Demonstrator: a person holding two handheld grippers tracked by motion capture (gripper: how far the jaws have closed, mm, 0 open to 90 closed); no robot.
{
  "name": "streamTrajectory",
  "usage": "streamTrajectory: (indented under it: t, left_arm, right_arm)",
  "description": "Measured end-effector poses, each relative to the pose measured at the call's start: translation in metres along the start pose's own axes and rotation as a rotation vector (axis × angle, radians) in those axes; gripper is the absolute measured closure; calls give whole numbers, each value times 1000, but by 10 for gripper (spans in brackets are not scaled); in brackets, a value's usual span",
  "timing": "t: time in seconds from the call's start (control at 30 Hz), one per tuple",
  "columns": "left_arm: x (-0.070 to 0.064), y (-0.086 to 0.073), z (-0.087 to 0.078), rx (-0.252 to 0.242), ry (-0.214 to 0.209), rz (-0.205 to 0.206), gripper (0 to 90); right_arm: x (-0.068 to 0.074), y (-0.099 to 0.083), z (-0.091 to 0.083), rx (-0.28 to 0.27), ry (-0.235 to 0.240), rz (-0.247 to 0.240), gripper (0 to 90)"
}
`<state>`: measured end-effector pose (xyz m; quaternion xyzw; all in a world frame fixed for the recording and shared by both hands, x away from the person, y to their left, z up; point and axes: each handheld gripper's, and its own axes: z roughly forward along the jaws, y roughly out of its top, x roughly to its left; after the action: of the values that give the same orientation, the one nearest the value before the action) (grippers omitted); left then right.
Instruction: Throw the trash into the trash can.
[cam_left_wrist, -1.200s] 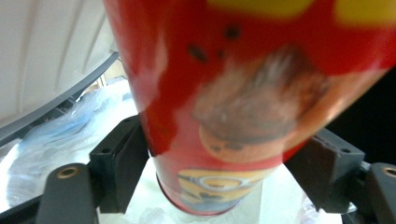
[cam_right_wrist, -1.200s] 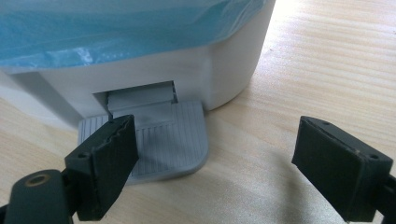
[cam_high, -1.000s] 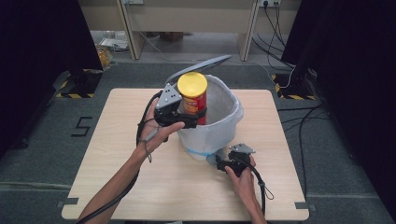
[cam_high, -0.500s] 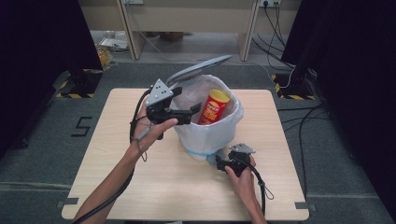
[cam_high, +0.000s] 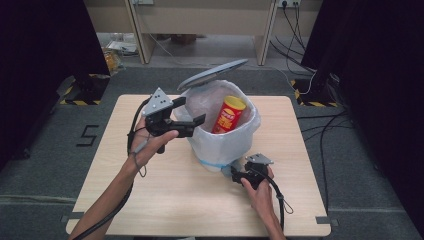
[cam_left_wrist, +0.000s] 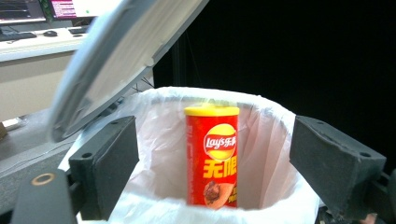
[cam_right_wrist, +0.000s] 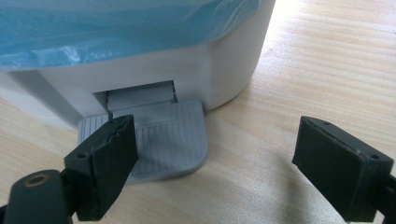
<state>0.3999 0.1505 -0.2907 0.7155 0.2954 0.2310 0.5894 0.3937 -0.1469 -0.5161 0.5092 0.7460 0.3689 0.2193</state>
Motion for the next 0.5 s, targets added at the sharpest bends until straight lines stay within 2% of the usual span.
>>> streamTrajectory:
  t: [0.27,0.5]
  left_arm:
    - [7,-11,-17,5,3,-14,148]
    - [11,-28,-35,26,9,-15,148]
  right_arm:
    - [0,0,0,-1,-2,-4,138]
    - [0,0,0,0,1,1,138]
